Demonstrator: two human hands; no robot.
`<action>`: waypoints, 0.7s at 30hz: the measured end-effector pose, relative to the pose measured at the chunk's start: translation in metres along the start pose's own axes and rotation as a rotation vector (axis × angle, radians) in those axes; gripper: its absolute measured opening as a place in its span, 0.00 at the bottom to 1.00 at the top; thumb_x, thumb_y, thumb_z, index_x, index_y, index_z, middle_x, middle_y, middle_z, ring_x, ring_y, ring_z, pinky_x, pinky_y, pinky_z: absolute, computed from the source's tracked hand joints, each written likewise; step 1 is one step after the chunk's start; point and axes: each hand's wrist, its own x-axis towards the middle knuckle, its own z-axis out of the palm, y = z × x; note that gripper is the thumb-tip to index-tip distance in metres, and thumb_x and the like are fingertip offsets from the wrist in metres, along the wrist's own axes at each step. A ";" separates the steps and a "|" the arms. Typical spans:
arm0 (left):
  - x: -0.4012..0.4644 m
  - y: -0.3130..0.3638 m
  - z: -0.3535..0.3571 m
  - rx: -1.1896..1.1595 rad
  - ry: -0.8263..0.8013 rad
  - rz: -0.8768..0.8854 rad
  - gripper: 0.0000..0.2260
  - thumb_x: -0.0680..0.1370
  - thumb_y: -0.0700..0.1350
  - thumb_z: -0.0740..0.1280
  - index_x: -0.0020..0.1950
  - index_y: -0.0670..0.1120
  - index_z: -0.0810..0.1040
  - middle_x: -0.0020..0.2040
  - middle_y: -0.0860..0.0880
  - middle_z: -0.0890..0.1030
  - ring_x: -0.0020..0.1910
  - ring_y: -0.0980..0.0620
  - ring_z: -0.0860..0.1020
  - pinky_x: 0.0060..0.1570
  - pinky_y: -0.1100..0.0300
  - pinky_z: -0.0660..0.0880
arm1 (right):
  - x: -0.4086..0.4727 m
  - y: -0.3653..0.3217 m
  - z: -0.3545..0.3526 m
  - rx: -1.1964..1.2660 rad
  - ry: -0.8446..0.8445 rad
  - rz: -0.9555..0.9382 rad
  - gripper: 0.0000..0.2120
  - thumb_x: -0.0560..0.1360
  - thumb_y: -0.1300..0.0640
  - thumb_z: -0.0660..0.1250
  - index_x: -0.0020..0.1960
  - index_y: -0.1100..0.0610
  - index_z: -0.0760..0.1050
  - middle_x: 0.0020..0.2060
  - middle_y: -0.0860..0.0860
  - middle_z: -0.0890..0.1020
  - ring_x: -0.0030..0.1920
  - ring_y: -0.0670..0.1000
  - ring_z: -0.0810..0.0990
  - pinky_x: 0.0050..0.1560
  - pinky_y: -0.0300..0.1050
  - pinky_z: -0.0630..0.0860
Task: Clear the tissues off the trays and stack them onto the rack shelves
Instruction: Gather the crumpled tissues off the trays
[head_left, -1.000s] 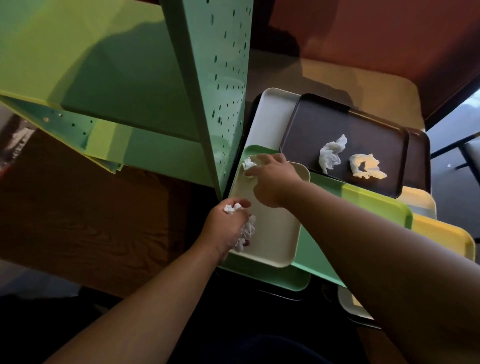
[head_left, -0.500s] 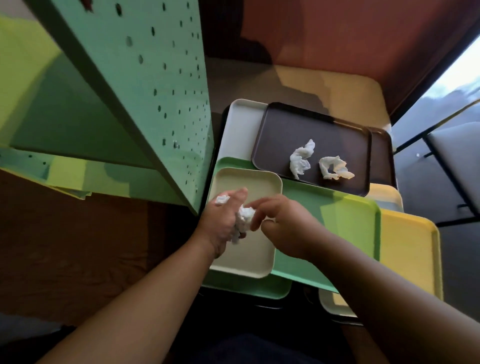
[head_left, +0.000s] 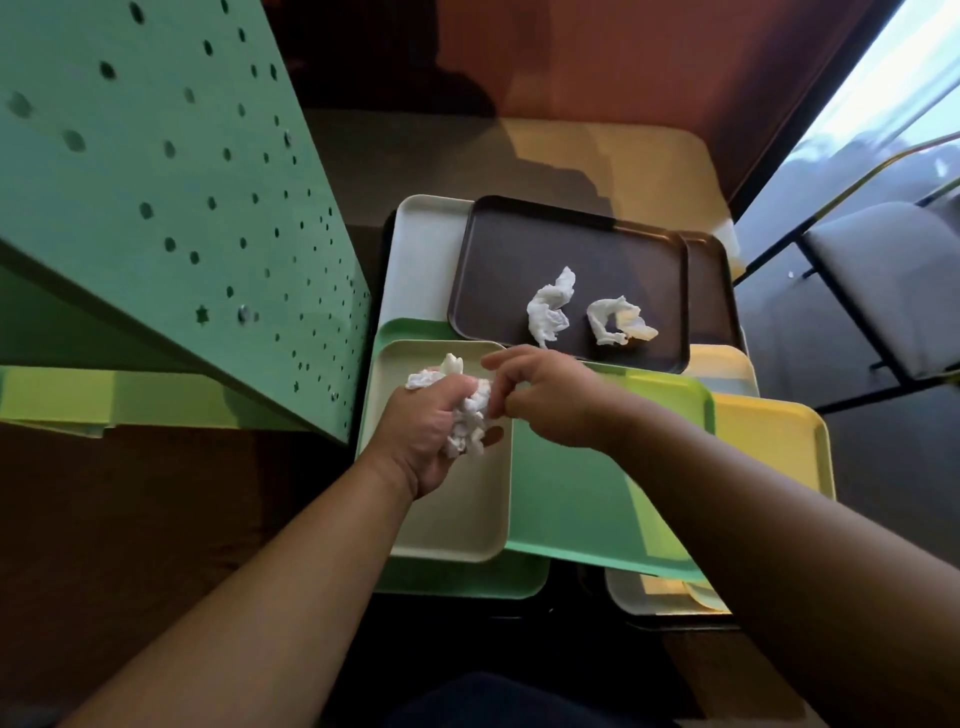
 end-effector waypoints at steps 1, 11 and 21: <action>0.001 0.000 -0.003 0.043 0.042 0.023 0.07 0.79 0.35 0.64 0.42 0.40 0.78 0.37 0.42 0.82 0.33 0.48 0.82 0.33 0.55 0.80 | 0.003 0.001 -0.005 0.044 0.038 0.006 0.18 0.74 0.67 0.65 0.34 0.47 0.81 0.67 0.49 0.78 0.66 0.50 0.75 0.69 0.50 0.71; 0.007 -0.013 -0.015 0.097 0.121 0.027 0.04 0.78 0.34 0.63 0.47 0.41 0.73 0.35 0.43 0.79 0.32 0.48 0.80 0.28 0.59 0.76 | 0.081 0.040 -0.032 -0.696 0.217 0.081 0.25 0.79 0.56 0.66 0.74 0.48 0.69 0.68 0.56 0.75 0.63 0.60 0.76 0.59 0.56 0.76; 0.026 -0.003 0.012 -0.035 -0.063 0.071 0.22 0.74 0.56 0.71 0.62 0.45 0.74 0.45 0.43 0.84 0.38 0.46 0.83 0.36 0.53 0.80 | 0.006 0.013 -0.019 0.276 0.162 -0.060 0.10 0.74 0.60 0.76 0.51 0.50 0.79 0.44 0.48 0.85 0.41 0.47 0.84 0.44 0.45 0.84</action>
